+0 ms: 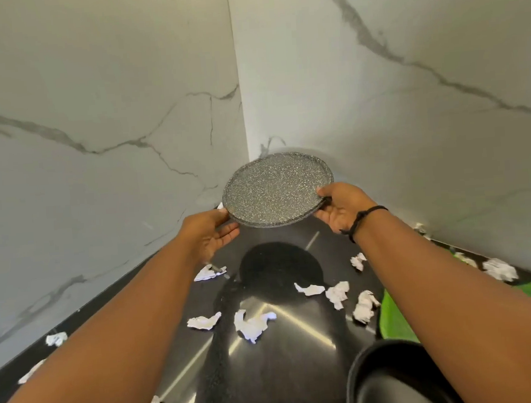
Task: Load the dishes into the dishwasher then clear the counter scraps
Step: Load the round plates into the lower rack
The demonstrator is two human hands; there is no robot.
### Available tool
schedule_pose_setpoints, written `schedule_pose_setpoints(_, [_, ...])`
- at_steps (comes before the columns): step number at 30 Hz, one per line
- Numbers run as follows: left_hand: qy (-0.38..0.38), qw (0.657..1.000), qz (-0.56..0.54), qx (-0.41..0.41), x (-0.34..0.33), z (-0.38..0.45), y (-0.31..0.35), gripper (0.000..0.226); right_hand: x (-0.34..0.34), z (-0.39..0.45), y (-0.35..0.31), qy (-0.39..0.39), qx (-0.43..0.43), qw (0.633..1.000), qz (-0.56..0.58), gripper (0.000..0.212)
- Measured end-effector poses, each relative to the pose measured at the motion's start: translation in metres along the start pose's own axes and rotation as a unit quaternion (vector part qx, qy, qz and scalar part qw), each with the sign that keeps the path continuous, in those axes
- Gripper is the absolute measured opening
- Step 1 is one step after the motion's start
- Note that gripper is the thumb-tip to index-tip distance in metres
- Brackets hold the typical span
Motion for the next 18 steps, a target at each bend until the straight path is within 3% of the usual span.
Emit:
schedule_pose_setpoints(6, [-0.083, 0.995, -0.033, -0.039, -0.019, -0.082, 0.024, 0.009, 0.042, -0.105, -0.06, 0.014, 0.075, 0.996, -0.056, 0.011])
schedule_pose_setpoints(12, [-0.205, 0.976, -0.007, -0.073, -0.055, -0.177, 0.021, 0.012, 0.101, -0.245, -0.078, 0.044, 0.123, 0.988, -0.078, 0.01])
schedule_pose_setpoints(18, [-0.375, 0.921, 0.091, -0.059, -0.129, -0.289, -0.031, 0.014, 0.201, -0.406, -0.071, 0.098, 0.164, 0.98, -0.045, 0.008])
Point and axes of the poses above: each hand's wrist, its own z-axis towards the middle knuckle, its own x-axis out of the back of the hand, y = z × x, the point moved 8 cm from there along z, towards the middle knuckle, and after that the axes turned 10 degrees about z, right-handed, at the moved point
